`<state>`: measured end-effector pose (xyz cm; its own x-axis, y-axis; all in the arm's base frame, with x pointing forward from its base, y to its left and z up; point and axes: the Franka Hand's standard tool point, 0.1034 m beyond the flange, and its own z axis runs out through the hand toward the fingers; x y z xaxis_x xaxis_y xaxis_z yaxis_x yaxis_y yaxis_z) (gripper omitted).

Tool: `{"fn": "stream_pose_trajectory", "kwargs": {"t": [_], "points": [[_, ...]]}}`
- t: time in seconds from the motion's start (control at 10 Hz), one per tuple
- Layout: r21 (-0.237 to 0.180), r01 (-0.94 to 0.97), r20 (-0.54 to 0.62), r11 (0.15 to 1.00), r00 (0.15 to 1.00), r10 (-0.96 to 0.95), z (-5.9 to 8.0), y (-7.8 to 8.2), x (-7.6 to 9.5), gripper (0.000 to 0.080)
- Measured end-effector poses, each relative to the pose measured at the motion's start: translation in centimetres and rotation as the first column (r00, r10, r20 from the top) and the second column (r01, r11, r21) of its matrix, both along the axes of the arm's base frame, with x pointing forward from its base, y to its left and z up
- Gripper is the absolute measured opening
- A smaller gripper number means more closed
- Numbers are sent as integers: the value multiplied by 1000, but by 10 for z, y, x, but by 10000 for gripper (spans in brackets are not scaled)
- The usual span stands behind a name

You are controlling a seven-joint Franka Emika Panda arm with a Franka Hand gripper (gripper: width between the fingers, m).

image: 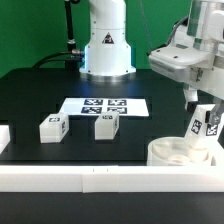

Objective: Assemble stool

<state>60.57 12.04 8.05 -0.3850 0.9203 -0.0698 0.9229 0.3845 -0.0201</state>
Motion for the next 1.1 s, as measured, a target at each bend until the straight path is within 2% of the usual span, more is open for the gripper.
{"fn": "stream_pose_trajectory", "kwargs": {"t": [0.3, 0.6, 0.8, 0.9, 1.1], "points": [[0, 65, 5, 998, 998, -65, 0, -1, 0, 341], [13, 376, 19, 927, 926, -376, -1, -1, -1, 341], [26, 650, 25, 760, 759, -650, -1, -3, -6, 341], [39, 767, 31, 641, 640, -768, -2, -2, -6, 341], [30, 905, 21, 425, 425, -905, -2, 1, -9, 341]]}}
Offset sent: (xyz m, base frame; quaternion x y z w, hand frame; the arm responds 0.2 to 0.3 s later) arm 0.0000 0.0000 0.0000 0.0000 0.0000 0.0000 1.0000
